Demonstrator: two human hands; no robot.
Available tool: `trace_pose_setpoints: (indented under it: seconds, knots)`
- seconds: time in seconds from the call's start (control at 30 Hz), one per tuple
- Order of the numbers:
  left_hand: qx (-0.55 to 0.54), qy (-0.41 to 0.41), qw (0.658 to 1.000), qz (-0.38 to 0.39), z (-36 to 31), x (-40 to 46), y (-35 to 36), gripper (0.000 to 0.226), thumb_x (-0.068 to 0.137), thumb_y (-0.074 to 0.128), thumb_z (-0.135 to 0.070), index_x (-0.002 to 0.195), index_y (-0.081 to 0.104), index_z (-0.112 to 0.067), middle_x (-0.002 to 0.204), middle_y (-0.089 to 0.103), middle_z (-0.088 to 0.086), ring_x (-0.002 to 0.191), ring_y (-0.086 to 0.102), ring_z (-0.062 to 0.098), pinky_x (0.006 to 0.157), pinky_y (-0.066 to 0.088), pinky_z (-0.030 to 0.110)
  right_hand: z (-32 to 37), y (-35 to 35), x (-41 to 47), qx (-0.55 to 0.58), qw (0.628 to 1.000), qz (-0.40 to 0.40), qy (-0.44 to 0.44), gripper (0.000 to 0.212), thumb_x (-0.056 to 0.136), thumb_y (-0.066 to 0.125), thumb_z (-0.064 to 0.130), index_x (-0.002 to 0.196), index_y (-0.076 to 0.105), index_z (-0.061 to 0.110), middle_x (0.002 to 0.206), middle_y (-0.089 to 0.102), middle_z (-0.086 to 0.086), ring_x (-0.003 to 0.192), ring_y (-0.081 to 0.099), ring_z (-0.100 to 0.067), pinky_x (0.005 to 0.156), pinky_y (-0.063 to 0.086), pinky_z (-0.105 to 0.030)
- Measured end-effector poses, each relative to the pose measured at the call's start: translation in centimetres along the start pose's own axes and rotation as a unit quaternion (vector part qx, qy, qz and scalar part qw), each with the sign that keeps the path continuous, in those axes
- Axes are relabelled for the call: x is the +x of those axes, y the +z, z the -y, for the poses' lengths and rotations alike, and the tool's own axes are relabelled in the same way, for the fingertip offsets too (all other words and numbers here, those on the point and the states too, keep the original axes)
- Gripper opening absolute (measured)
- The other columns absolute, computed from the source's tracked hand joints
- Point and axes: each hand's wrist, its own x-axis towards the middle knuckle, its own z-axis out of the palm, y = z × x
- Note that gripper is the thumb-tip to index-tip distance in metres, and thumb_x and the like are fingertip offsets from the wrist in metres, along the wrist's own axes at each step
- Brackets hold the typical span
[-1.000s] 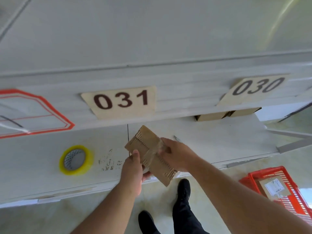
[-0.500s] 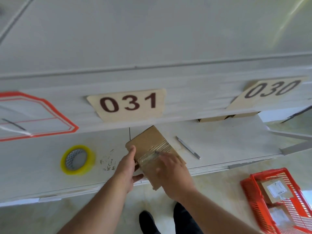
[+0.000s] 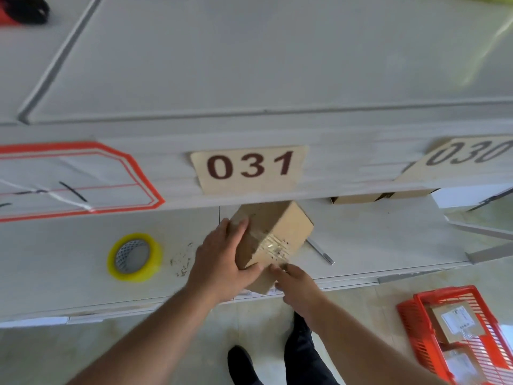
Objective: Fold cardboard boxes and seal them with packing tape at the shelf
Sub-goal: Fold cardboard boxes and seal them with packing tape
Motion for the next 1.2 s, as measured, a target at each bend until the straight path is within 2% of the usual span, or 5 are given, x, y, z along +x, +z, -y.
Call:
trace_pose_setpoints:
  seconds: [0.23, 0.5, 0.67, 0.8, 1.2]
  knots:
    - [0.245, 0.218, 0.941, 0.088, 2.1, 2.6, -0.7, 0.112, 0.076, 0.066, -0.061, 0.162, 0.004, -0.026, 0.17, 0.002, 0.004, 0.152, 0.013, 0.027, 0.126, 0.012, 0.045, -2.0, -6.2, -0.2, -0.062, 0.963, -0.262, -0.022, 0.042, 0.103, 0.048, 0.019, 0.145, 0.05, 0.02, 0.123, 0.065, 0.001, 0.107, 0.063, -0.024, 0.089, 0.046, -0.033]
    - [0.247, 0.209, 0.933, 0.158, 2.4, 3.1, -1.6, 0.112, 0.084, 0.05, -0.076, 0.16, -0.021, -0.035, 0.169, -0.027, -0.006, 0.157, -0.017, 0.015, 0.128, -0.008, 0.04, 2.7, -5.4, 0.0, -0.187, 0.972, -0.094, -0.109, 0.032, 0.106, 0.049, 0.039, 0.136, 0.059, 0.041, 0.116, 0.071, 0.01, 0.097, 0.066, -0.012, 0.09, 0.053, -0.034]
    - [0.042, -0.046, 0.989, -0.137, 9.8, -1.6, -2.9, 0.064, 0.091, 0.065, -0.046, 0.143, 0.053, -0.01, 0.142, 0.058, 0.017, 0.131, 0.053, 0.037, 0.109, 0.045, 0.048, 3.5, -7.3, -0.8, -0.163, 0.966, -0.17, -0.107, 0.047, 0.106, 0.051, 0.044, 0.148, 0.054, 0.021, 0.138, 0.065, -0.002, 0.119, 0.059, -0.023, 0.095, 0.04, -0.033]
    - [0.203, -0.27, 0.94, 0.043, 17.0, -4.6, -3.1, 0.058, 0.091, 0.065, -0.038, 0.144, 0.048, -0.022, 0.141, 0.058, 0.007, 0.13, 0.056, 0.029, 0.106, 0.047, 0.044, 3.9, -8.3, -2.2, -0.154, 0.952, -0.224, -0.139, 0.039, 0.102, 0.056, 0.042, 0.137, 0.062, 0.025, 0.117, 0.069, 0.008, 0.104, 0.061, -0.017, 0.088, 0.042, -0.034]
    - [-0.077, -0.269, 0.957, -0.079, 13.7, -4.5, -7.9, 0.015, 0.094, 0.067, -0.034, 0.092, 0.066, -0.019, 0.094, 0.072, 0.007, 0.092, 0.066, 0.035, 0.076, 0.05, 0.038, 6.4, -5.5, -7.8, -0.145, 0.935, -0.195, -0.259, 0.017, 0.101, 0.061, 0.03, 0.116, 0.068, 0.037, 0.112, 0.07, 0.018, 0.097, 0.065, 0.006, 0.081, 0.048, -0.017]
